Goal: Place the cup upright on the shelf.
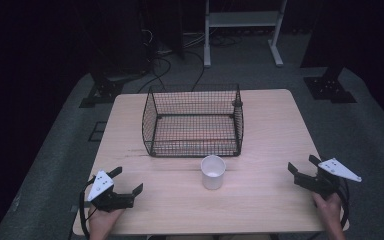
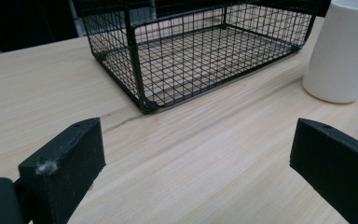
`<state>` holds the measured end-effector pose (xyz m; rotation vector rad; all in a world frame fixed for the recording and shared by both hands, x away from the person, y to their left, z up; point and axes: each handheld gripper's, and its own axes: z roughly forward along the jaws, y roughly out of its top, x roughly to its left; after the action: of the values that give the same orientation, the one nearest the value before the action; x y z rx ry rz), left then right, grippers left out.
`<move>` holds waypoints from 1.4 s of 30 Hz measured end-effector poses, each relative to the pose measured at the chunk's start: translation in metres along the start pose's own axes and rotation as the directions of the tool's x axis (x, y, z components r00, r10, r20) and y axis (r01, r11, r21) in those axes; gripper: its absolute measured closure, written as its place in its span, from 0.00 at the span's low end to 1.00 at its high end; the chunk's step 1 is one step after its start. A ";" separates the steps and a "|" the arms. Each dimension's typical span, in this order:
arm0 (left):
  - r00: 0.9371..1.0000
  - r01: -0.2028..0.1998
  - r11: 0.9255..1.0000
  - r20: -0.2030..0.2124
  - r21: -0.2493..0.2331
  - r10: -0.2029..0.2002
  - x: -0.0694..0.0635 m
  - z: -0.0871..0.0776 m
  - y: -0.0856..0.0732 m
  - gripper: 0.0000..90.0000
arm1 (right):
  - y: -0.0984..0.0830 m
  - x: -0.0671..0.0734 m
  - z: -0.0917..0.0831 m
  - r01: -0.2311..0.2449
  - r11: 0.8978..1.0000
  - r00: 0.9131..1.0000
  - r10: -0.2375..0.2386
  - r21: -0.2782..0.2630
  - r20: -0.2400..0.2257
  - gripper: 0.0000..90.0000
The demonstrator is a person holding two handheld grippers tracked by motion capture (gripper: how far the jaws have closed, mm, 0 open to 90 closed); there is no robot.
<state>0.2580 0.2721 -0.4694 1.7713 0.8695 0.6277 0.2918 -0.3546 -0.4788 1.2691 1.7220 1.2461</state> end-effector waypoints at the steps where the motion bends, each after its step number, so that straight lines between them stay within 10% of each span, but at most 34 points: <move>1: 1.000 0.000 1.000 0.005 0.002 0.000 0.000 0.001 0.000 0.03 | 0.000 0.000 0.000 0.002 1.000 1.000 -0.002 0.000 0.000 0.14; 25: 0.990 -0.087 0.996 0.109 -0.017 0.089 -0.030 0.014 0.023 0.03 | 0.000 0.001 0.001 0.011 1.000 1.000 -0.011 0.008 0.003 0.14; 42: 0.965 -0.174 0.985 0.199 0.011 0.168 -0.051 0.035 0.041 0.03 | 0.000 0.001 0.001 0.014 1.000 1.000 -0.014 0.009 0.002 0.14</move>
<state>0.2645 0.2028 -0.4437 1.9115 0.5960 0.5406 0.2924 -0.3532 -0.4787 1.2614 1.7343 1.2301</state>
